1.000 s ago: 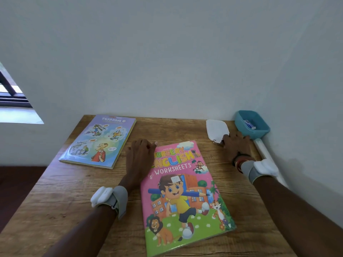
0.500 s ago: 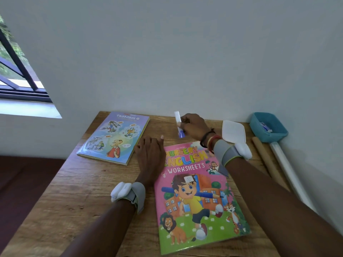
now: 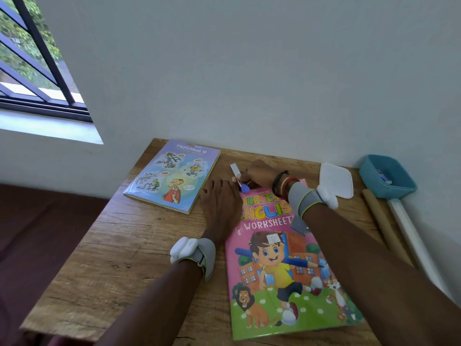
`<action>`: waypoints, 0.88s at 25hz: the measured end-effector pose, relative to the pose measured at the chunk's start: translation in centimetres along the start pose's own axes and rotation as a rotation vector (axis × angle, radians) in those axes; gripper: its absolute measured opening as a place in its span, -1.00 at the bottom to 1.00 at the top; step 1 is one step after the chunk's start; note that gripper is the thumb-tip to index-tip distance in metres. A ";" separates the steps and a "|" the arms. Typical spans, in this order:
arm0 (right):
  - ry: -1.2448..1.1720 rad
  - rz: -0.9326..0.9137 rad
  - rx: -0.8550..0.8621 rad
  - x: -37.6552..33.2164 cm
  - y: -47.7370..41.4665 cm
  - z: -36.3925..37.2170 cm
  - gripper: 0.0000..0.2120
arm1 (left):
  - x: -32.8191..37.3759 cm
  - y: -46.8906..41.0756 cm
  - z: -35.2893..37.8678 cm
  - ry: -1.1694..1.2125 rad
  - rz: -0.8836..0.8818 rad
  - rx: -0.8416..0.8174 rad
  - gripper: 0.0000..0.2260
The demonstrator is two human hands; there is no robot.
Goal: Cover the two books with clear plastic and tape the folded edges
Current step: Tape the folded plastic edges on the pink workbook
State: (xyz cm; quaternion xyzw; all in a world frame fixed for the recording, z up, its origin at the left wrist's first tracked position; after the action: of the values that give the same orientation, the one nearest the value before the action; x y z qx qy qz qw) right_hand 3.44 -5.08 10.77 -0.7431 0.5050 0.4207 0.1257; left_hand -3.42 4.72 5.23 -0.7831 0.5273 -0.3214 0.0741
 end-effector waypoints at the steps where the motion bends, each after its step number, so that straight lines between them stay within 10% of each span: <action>1: -0.051 0.031 -0.046 0.1 0.0 0.1 -0.74 | -0.1 0.0 -0.1 -0.022 -0.013 -0.004 -0.64; 9: -0.159 0.156 -0.314 0.7 -1.1 1.0 -0.94 | -0.8 -0.5 0.0 0.022 -0.121 -0.031 -0.76; 15: 0.308 0.007 -0.167 0.1 -1.3 0.7 -0.68 | -1.2 -0.5 -0.2 0.184 -0.240 -0.050 -0.52; 22: 0.195 0.074 -0.210 2.2 0.4 -2.4 -0.71 | -1.5 -0.5 0.1 0.138 -0.242 -0.107 -0.44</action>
State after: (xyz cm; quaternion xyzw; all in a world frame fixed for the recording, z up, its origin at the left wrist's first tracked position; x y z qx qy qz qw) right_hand 4.59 -8.13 10.67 -0.7704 0.4949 0.4014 -0.0178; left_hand -3.37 6.22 4.74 -0.8199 0.4492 -0.3523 -0.0436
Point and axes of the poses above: each hand's wrist, its own y-axis away from the middle knuckle, its own z-axis out of the palm, x = y × z, the point moved 5 cm from there along -y, towards the middle knuckle, and after that the axes turned 8 degrees about -z, right-handed, at the moved point
